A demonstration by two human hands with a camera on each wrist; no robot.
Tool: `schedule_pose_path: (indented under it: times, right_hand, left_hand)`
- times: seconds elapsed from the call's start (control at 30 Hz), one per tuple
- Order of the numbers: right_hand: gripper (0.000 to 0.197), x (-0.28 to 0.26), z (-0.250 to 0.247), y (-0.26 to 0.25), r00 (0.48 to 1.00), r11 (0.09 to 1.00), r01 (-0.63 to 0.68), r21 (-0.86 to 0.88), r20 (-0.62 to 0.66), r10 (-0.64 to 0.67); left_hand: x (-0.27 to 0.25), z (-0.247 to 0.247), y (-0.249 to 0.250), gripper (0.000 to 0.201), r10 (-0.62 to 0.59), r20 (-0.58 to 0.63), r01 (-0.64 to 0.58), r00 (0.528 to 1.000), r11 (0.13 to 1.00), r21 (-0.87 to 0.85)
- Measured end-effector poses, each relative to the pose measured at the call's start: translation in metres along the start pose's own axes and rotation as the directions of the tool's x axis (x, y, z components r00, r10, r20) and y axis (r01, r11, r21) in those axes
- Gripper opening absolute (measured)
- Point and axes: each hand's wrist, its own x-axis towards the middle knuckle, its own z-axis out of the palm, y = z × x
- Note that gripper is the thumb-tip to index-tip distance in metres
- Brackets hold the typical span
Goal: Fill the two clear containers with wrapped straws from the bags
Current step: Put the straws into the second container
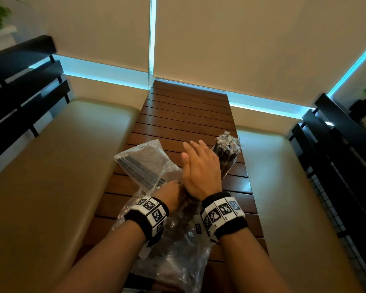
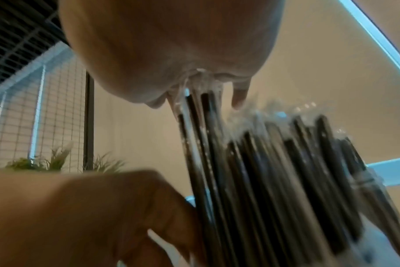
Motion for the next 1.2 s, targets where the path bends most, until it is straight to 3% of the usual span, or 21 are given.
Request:
schedule_pose_path:
  times: [0.07,0.13,0.3,0.4,0.5,0.57,0.63,0.7,0.77,0.87,1.0,1.1,1.2]
  right_hand:
    - [0.049,-0.007,0.012,0.006,0.984,0.995,-0.034,-0.099,0.171,0.051]
    - [0.048,-0.016,0.020,0.013,0.963,0.983,-0.021,-0.184,0.261,0.069]
    - [0.051,-0.011,0.014,0.018,0.986,0.974,-0.102,-0.202,0.106,0.125]
    - [0.050,-0.017,0.022,0.022,0.962,0.972,-0.106,-0.209,0.224,0.153]
    - [0.050,-0.025,0.027,0.029,0.965,0.974,-0.118,-0.193,0.208,0.158]
    - [0.051,-0.025,0.027,0.033,0.970,0.973,-0.124,-0.197,0.184,0.160]
    - [0.051,-0.025,0.025,0.033,0.972,0.972,-0.112,-0.205,0.181,0.150]
    - [0.050,-0.023,0.024,0.030,0.970,0.972,-0.109,-0.208,0.191,0.149]
    - [0.050,-0.021,0.021,0.028,0.952,0.966,-0.127,-0.224,0.245,0.182]
    - [0.056,-0.015,0.011,0.020,0.939,0.953,-0.173,-0.249,0.252,0.236]
    - [0.041,-0.007,0.002,0.002,0.993,0.975,-0.083,-0.204,0.063,0.098]
    - [0.019,-0.004,-0.004,-0.014,0.999,0.995,0.048,-0.087,-0.014,-0.049]
    - [0.016,-0.006,0.001,-0.033,0.986,0.995,0.081,0.066,0.139,-0.089]
  left_hand:
    - [0.001,0.001,-0.002,0.022,-0.010,0.002,0.010,1.000,1.000,-0.001]
    - [0.001,0.003,-0.005,0.022,-0.027,0.009,0.027,1.000,0.999,0.024]
    - [0.002,0.004,-0.003,0.024,-0.032,0.012,0.032,0.999,0.998,0.054]
    - [0.001,0.005,-0.004,0.025,-0.038,0.022,0.035,0.999,0.994,0.101]
    - [-0.004,0.003,-0.004,0.026,0.001,0.037,-0.004,0.999,0.996,0.091]
    - [-0.011,-0.004,-0.003,0.026,0.051,-0.022,-0.051,0.998,0.999,-0.009]
    - [-0.015,-0.017,-0.006,0.029,0.038,-0.176,-0.063,0.984,0.988,-0.141]
    - [-0.015,-0.030,-0.012,0.028,-0.063,-0.336,0.005,0.940,0.986,-0.169]
    - [-0.012,-0.041,-0.020,0.022,-0.181,-0.359,0.153,0.916,0.983,-0.103]
    - [-0.006,-0.042,-0.031,0.031,-0.349,-0.144,0.358,0.926,0.933,0.034]
    - [-0.003,-0.038,-0.040,0.035,-0.422,0.034,0.411,0.906,0.896,0.168]
    - [-0.002,-0.046,-0.044,0.009,-0.407,-0.045,0.409,0.912,0.909,0.073]
    - [-0.001,-0.058,-0.052,0.022,-0.414,-0.194,0.415,0.889,0.909,-0.038]
